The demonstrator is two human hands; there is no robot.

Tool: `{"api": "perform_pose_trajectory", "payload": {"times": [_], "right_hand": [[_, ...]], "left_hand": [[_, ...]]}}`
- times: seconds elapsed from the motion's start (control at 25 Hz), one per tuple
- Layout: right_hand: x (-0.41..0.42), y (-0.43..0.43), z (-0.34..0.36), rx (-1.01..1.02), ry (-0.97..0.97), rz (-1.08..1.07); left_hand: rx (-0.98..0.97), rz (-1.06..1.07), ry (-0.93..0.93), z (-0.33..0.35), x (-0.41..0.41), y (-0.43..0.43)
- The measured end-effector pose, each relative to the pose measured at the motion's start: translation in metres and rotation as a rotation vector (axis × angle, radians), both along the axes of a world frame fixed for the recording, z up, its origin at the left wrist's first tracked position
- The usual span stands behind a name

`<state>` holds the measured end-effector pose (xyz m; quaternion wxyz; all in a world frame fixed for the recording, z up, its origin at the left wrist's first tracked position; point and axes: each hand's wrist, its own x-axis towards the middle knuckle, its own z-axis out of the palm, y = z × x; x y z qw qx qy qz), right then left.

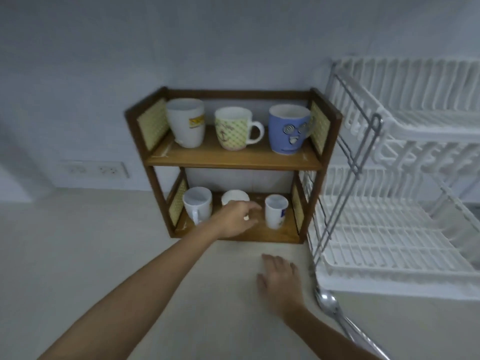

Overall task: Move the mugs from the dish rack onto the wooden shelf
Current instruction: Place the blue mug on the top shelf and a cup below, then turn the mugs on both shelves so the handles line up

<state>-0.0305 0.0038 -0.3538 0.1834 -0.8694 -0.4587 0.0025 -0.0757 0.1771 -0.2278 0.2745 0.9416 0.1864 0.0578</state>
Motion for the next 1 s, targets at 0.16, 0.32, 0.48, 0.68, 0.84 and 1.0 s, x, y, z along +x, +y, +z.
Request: {"api": "perform_pose_trajectory", "payload": {"times": [0.16, 0.32, 0.48, 0.68, 0.84, 1.0], "right_hand": [[0.017, 0.035, 0.119, 0.448, -0.099, 0.141], [0.038, 0.07, 0.231, 0.618, -0.163, 0.244], [0.064, 0.126, 0.314, 0.222, -0.26, 0.226], [0.078, 0.173, 0.34, -0.316, -0.258, 0.126], [0.082, 0.193, 0.34, -0.451, -0.133, 0.074], [0.081, 0.202, 0.332, -0.45, -0.134, 0.083]], "left_hand": [[0.096, 0.025, -0.002, 0.066, -0.058, 0.025], [0.217, 0.256, -0.402, 0.143, -0.075, 0.051], [0.487, 0.398, -0.14, 0.198, -0.051, 0.1], [0.5, 0.376, 0.192, 0.205, -0.014, 0.137], [0.453, 0.352, 0.286, 0.188, 0.003, 0.155], [0.503, 0.21, 0.313, 0.199, 0.0, 0.166]]}}
